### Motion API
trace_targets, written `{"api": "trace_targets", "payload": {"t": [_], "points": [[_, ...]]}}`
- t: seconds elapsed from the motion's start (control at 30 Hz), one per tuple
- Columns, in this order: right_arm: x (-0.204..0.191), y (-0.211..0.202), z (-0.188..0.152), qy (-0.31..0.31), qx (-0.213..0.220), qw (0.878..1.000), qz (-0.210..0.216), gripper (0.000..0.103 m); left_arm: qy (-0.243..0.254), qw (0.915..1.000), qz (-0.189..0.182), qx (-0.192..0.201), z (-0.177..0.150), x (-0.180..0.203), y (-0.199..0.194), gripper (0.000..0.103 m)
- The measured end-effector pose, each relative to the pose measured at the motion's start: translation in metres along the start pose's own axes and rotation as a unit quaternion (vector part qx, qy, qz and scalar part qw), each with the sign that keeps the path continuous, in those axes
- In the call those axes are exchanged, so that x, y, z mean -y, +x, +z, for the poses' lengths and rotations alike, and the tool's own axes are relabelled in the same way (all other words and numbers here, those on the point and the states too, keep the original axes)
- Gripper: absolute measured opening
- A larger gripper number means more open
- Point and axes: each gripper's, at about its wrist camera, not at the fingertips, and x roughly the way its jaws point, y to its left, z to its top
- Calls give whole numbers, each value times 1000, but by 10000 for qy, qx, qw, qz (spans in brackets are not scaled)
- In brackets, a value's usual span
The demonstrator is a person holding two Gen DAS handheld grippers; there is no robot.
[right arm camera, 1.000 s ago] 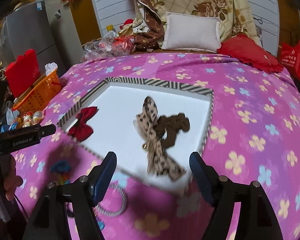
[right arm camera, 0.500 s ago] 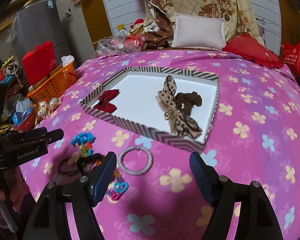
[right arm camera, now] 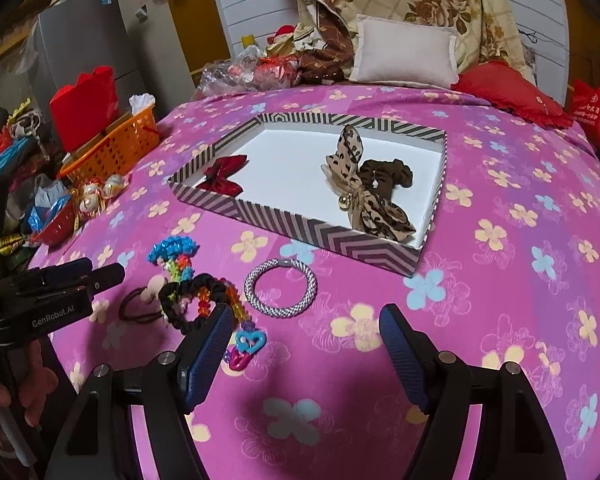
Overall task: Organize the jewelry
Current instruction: 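Grasp the black beaded hair tie with the left gripper while the right grasps the silver bangle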
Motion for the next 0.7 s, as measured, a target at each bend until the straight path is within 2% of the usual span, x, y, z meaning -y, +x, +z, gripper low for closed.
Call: {"api": "trace_targets", "payload": {"t": [0.5,0.7], "points": [[0,5,-9,-62,-113,9999,53,73,-271,9984,-347,-356,-18,-30,10,60],[-3,8,-9,-167,-149,9997,13,73,-239,9976,-557,-321,-16,-23,7,60]]}}
